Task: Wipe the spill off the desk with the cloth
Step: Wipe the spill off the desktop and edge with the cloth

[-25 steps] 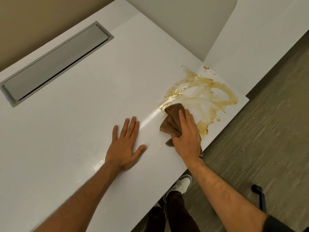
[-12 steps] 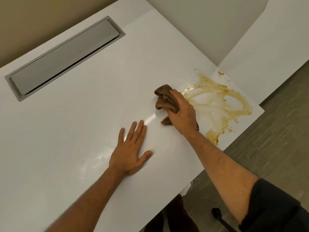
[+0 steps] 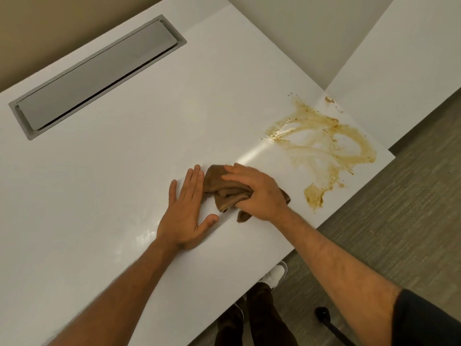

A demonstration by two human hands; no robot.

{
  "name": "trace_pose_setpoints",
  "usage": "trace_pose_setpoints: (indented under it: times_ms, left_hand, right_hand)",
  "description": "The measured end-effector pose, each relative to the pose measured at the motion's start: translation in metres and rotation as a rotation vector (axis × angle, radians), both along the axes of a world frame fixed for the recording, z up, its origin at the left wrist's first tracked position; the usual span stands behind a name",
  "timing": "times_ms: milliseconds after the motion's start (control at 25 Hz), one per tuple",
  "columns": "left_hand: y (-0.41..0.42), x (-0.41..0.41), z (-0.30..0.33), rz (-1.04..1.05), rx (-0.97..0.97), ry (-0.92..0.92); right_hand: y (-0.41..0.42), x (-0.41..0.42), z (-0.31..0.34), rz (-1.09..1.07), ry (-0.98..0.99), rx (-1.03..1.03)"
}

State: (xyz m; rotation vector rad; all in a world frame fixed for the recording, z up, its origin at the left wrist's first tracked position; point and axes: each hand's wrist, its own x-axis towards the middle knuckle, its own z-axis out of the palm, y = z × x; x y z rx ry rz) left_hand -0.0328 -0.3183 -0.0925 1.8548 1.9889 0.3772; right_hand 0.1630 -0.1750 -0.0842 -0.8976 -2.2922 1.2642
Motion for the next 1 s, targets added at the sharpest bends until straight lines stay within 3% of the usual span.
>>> trace_pose_setpoints:
  times_ms: [600,720,840,920,1000]
  left_hand:
    - [0.000,0.002,0.005,-0.067,-0.097,0.097]
    - [0.000,0.003,0.005,-0.065,-0.103,0.107]
    - [0.000,0.003,0.005,-0.063,-0.106,0.101]
    - [0.000,0.003,0.006,-0.058,-0.101,0.080]
    - [0.000,0.003,0.006,-0.056,-0.097,0.079]
  right_hand:
    - [-0.097,0.108,0.007,-0.052,-0.049,-0.115]
    - [-0.098,0.117,0.025,-0.203,0.042,-0.330]
    - [-0.081,0.113,0.042,-0.476,0.265,-0.528]
    - [-0.067,0.102,0.050,-0.647,0.285,-0.528]
    - [-0.060,0.092,0.049,-0.633,0.092,-0.360]
